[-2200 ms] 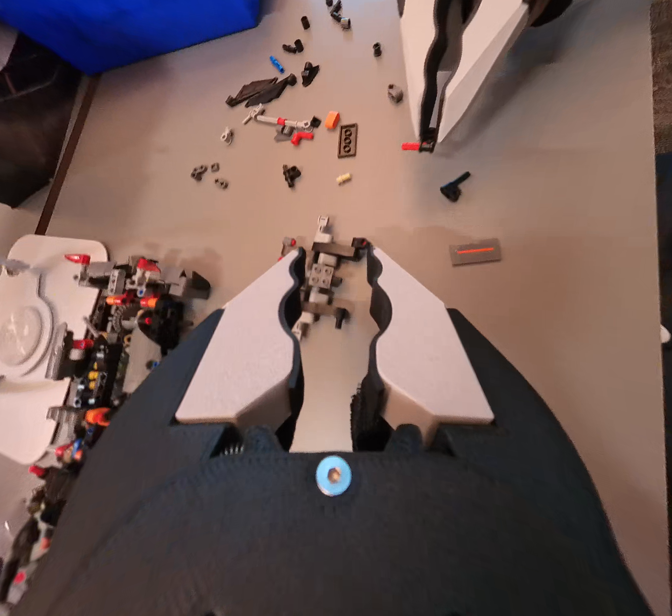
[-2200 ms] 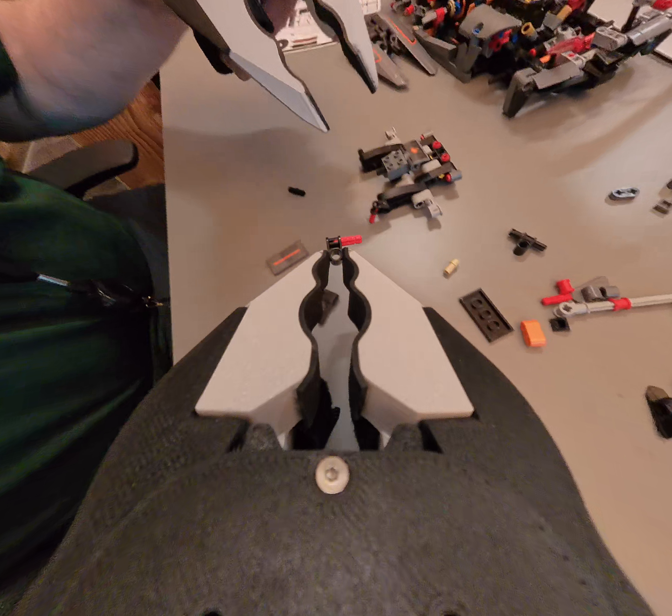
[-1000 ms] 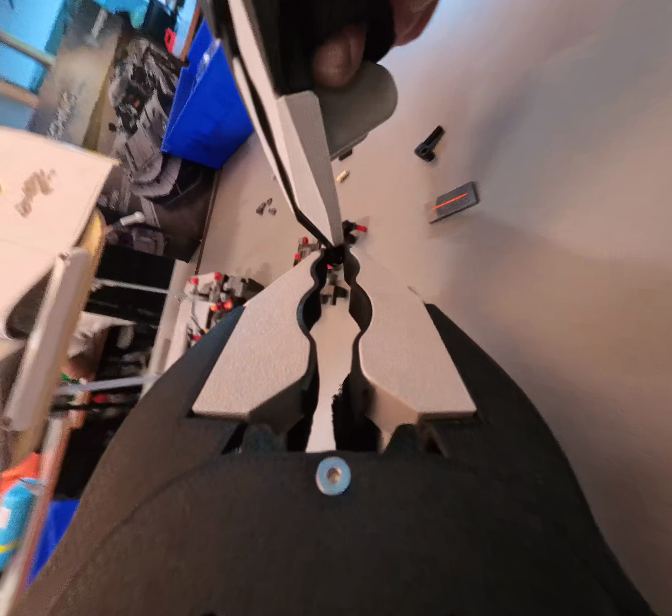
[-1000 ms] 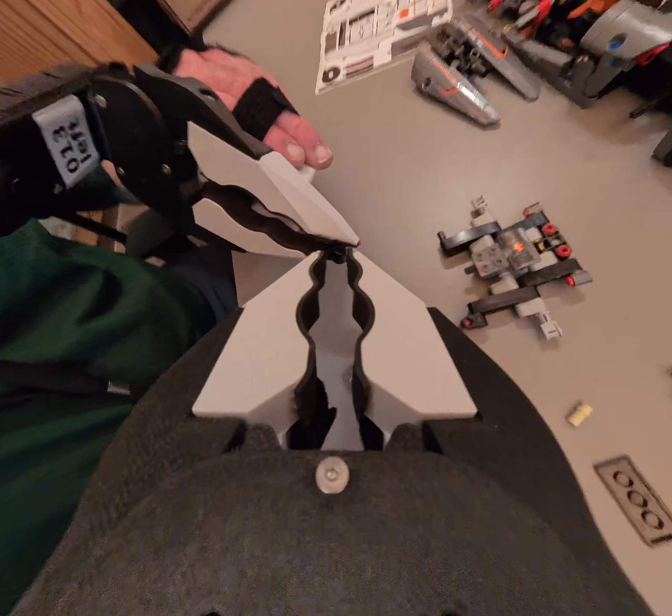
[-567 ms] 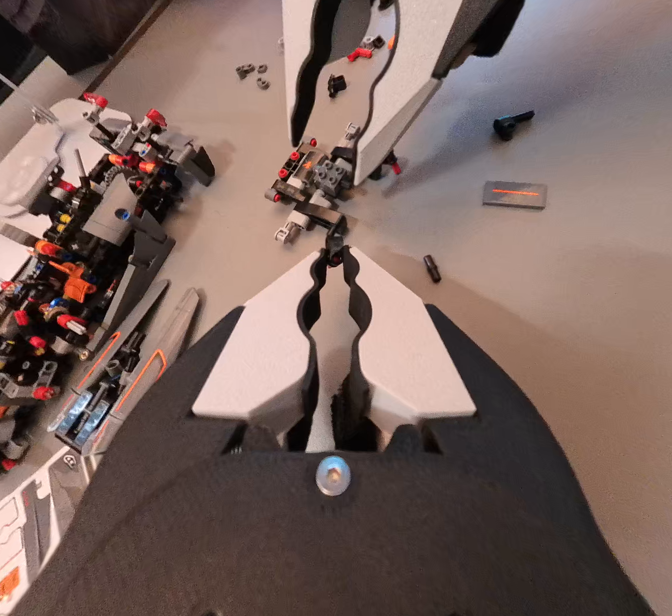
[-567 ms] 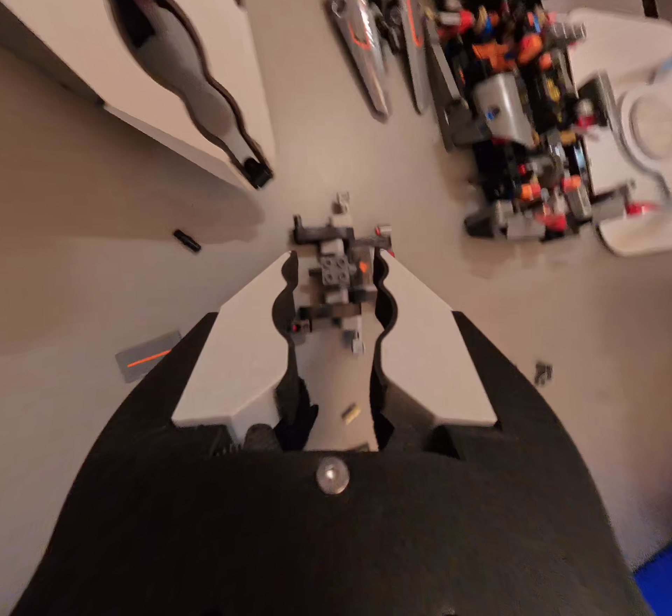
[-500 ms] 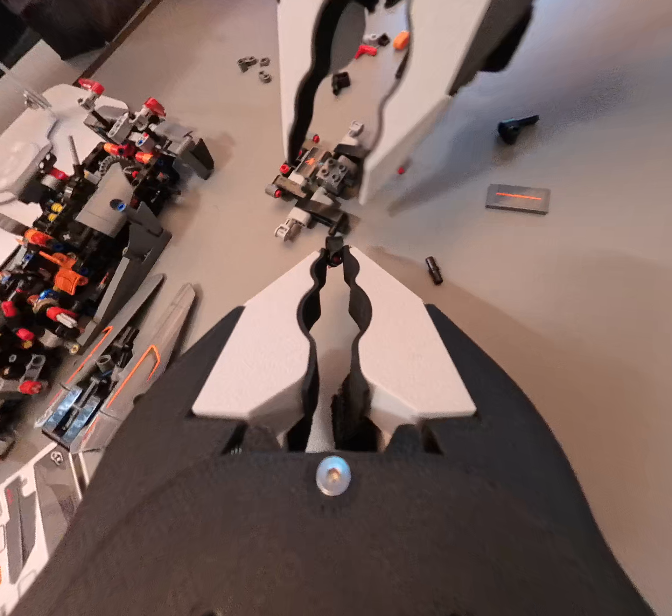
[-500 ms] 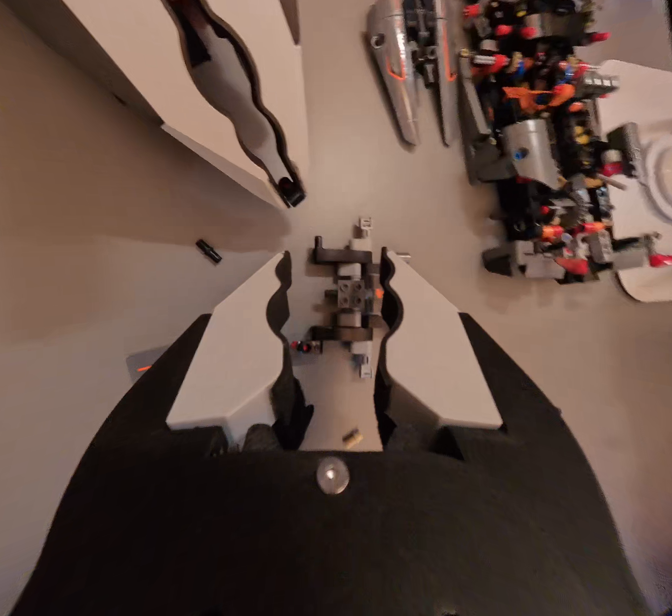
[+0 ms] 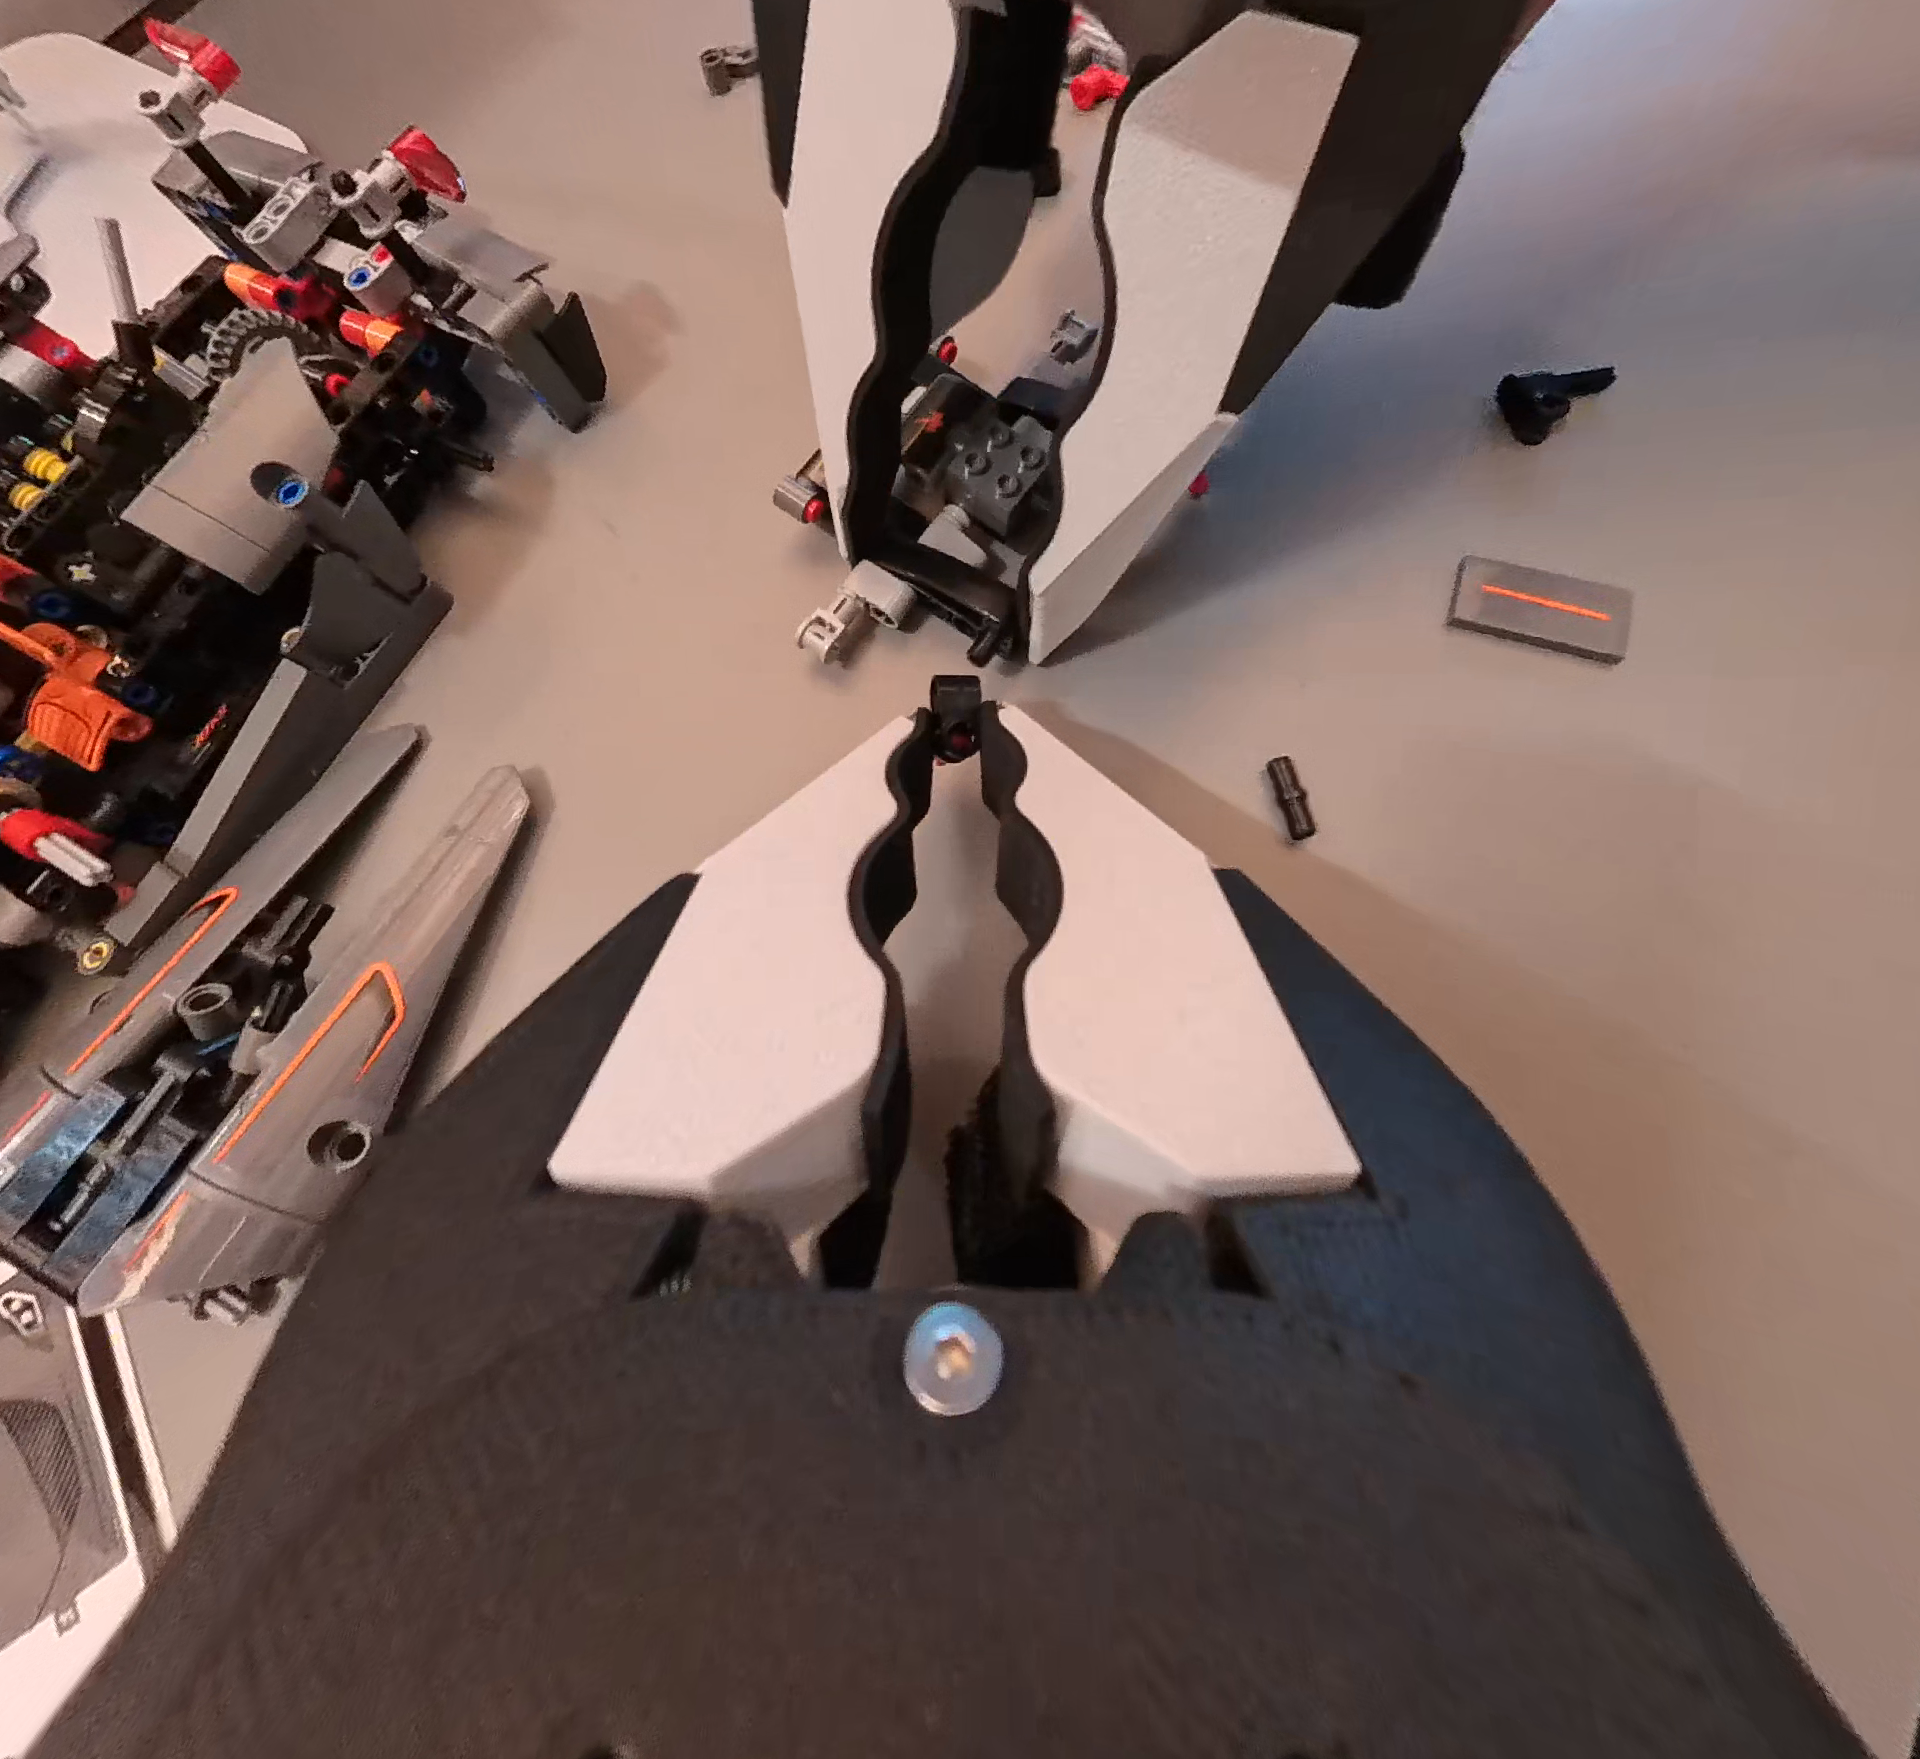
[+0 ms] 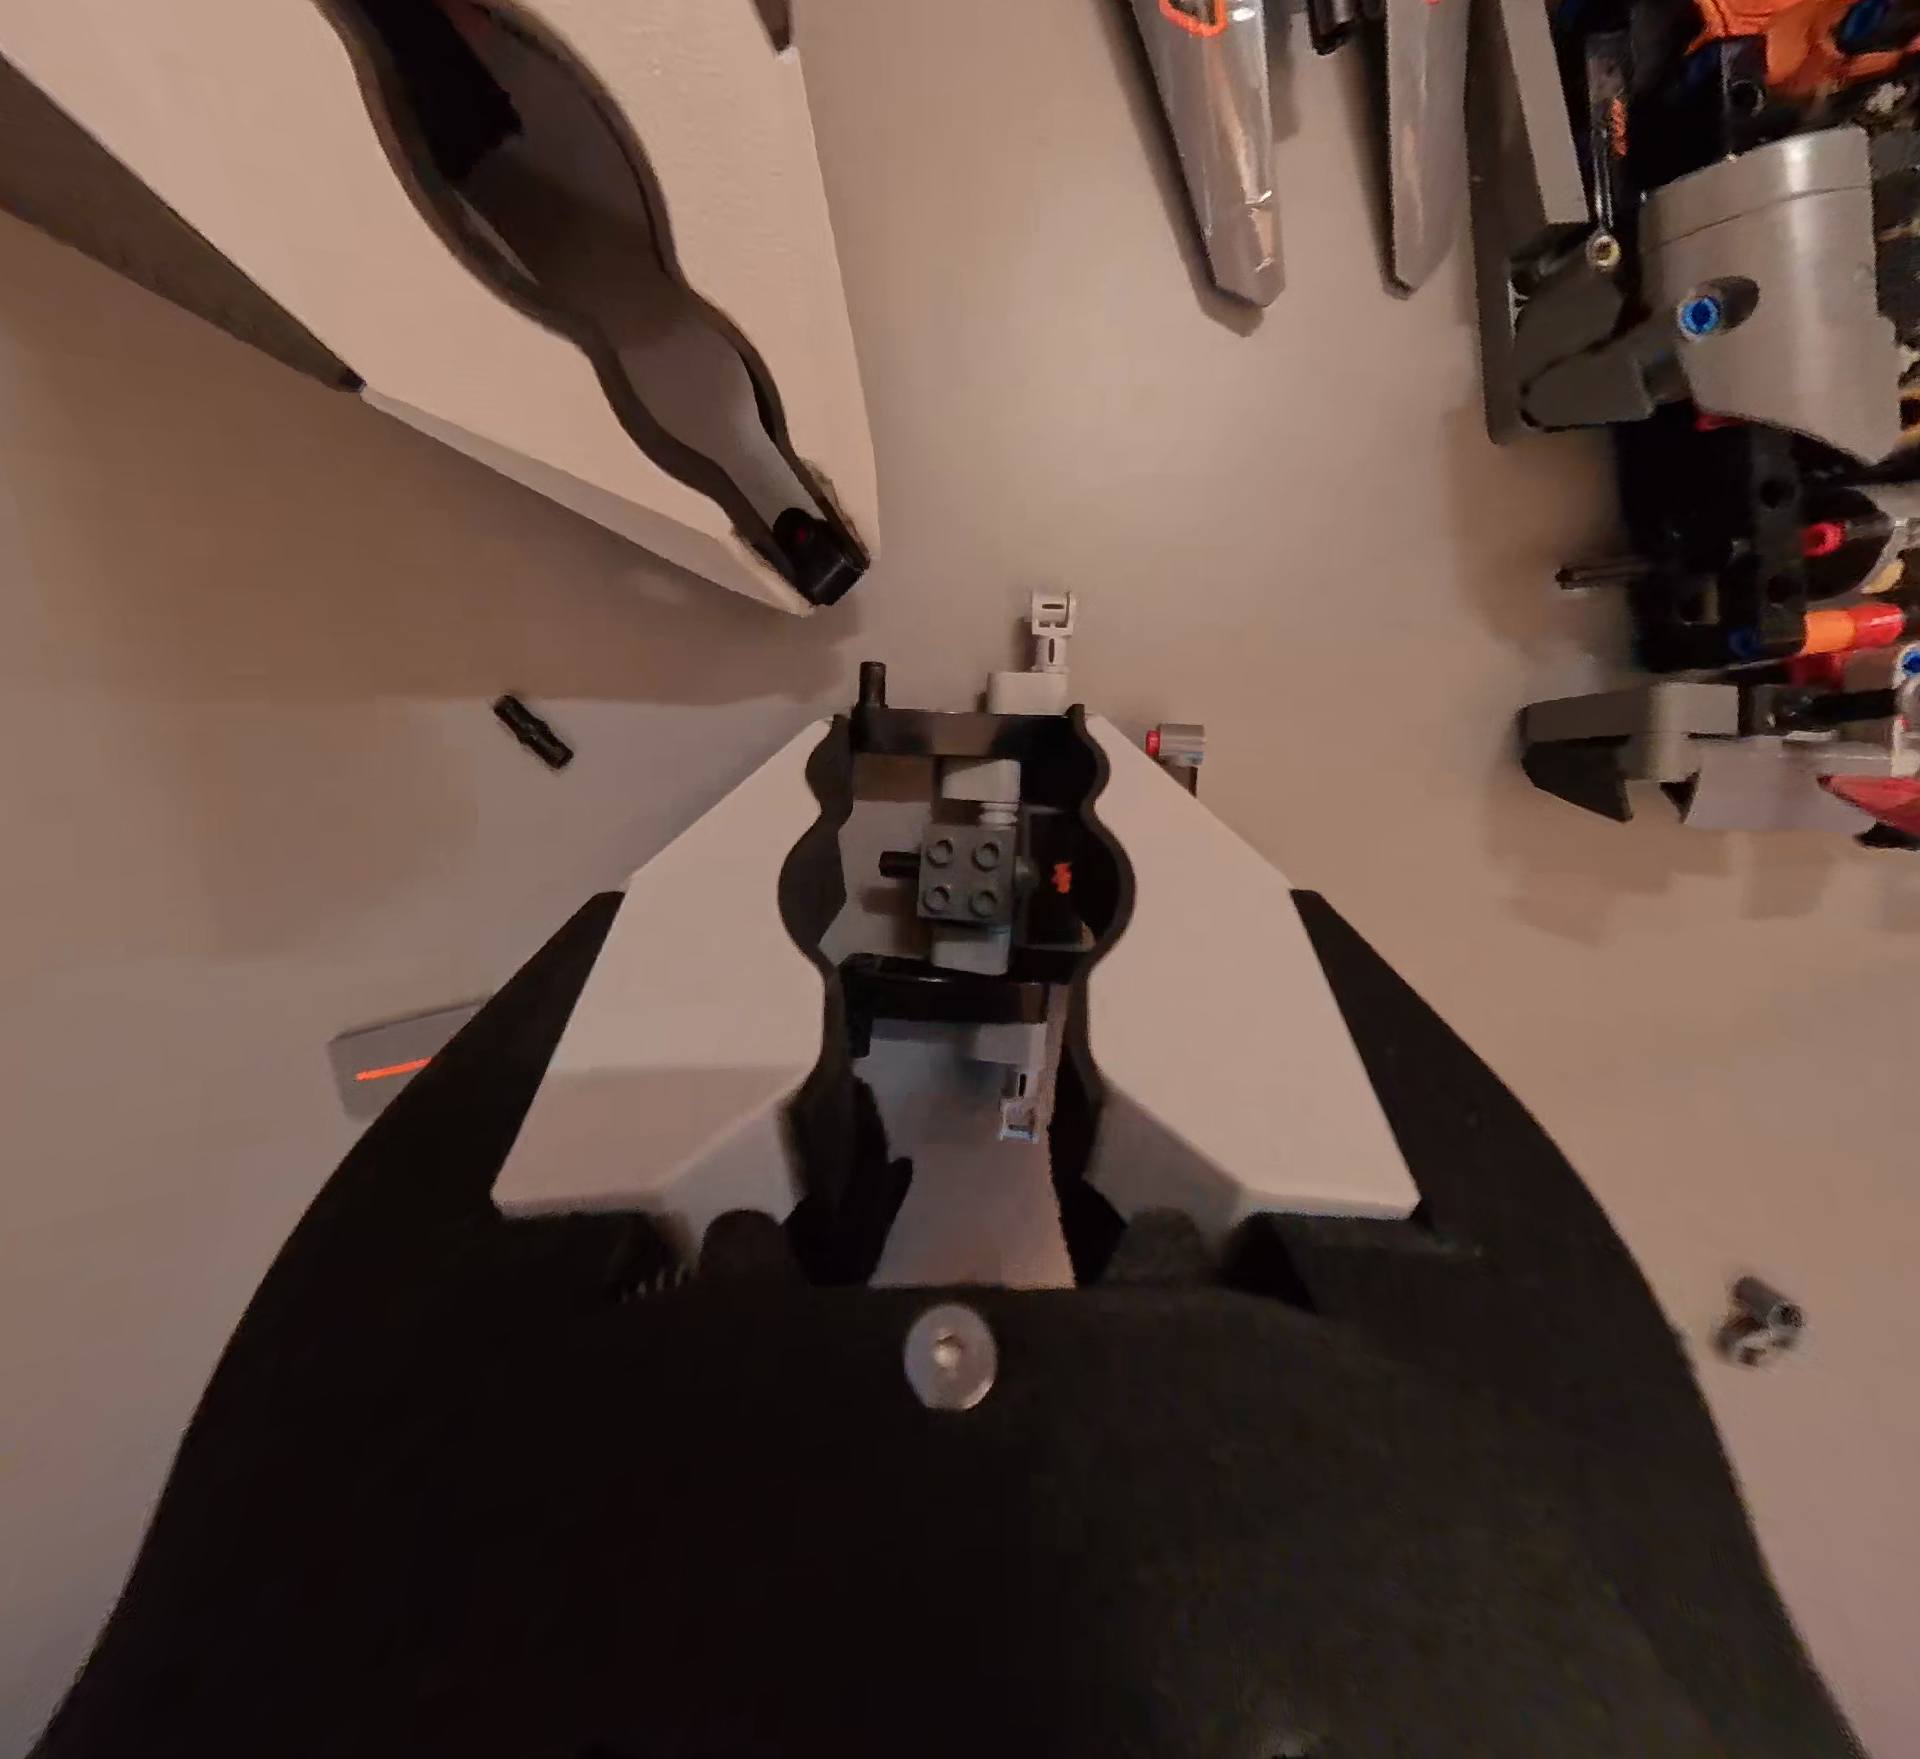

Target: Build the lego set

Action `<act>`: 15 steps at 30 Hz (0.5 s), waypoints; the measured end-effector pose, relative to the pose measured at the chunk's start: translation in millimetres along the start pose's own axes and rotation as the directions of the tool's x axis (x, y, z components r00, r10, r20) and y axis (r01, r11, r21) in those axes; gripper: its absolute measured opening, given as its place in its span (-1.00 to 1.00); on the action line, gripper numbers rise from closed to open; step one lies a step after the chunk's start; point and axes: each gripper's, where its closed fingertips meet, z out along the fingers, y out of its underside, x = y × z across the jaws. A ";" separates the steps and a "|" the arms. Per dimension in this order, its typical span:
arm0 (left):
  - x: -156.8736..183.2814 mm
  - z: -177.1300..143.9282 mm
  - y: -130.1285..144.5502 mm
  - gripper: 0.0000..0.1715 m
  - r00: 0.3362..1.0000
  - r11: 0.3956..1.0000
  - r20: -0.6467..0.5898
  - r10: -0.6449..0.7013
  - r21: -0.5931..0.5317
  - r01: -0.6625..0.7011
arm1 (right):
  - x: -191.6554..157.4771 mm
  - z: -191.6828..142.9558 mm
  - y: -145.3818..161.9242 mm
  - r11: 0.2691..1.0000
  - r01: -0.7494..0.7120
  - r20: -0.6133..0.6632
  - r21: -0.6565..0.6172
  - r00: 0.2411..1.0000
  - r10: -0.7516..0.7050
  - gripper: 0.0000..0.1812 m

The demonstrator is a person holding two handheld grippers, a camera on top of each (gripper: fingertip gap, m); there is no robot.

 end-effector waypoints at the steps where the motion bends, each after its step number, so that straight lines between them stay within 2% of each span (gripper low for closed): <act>1: -0.8 0.1 -0.1 -0.92 1.000 1.000 0.002 -0.006 0.000 0.006 | -0.2 -1.5 -2.0 0.999 -0.042 0.018 0.018 0.999 0.041 -0.57; 9: -12.4 -1.4 -11.2 -0.92 0.997 0.995 0.007 -0.080 0.066 0.079 | -1.9 -13.0 -18.8 0.947 -0.259 0.103 0.189 0.965 0.243 -0.58; 15: -12.9 -1.1 -19.0 -0.93 0.996 0.991 -0.007 -0.084 0.103 0.084 | 2.0 -15.6 -21.1 0.915 -0.324 0.116 0.239 0.945 0.304 -0.58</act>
